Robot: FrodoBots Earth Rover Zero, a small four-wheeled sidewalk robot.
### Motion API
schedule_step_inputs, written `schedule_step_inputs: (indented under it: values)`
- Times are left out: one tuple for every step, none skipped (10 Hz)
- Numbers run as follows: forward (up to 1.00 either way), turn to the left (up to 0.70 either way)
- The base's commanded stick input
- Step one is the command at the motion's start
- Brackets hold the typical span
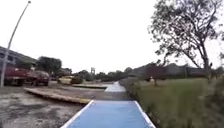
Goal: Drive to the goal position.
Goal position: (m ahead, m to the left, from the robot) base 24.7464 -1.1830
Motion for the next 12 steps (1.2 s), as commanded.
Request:
schedule_step_inputs:
  values:
    - [0.5,0.0]
    - [0.5,0.0]
    - [0.5,0.0]
    - [0.5,0.0]
    - [0.5,0.0]
    - [0.5,0.0]
    - [0.5,0.0]
    - [0.5,0.0]
    - [0.5,0.0]
    - [0.5,0.0]
    - [0.5,0.0]
    - [0.5,0.0]
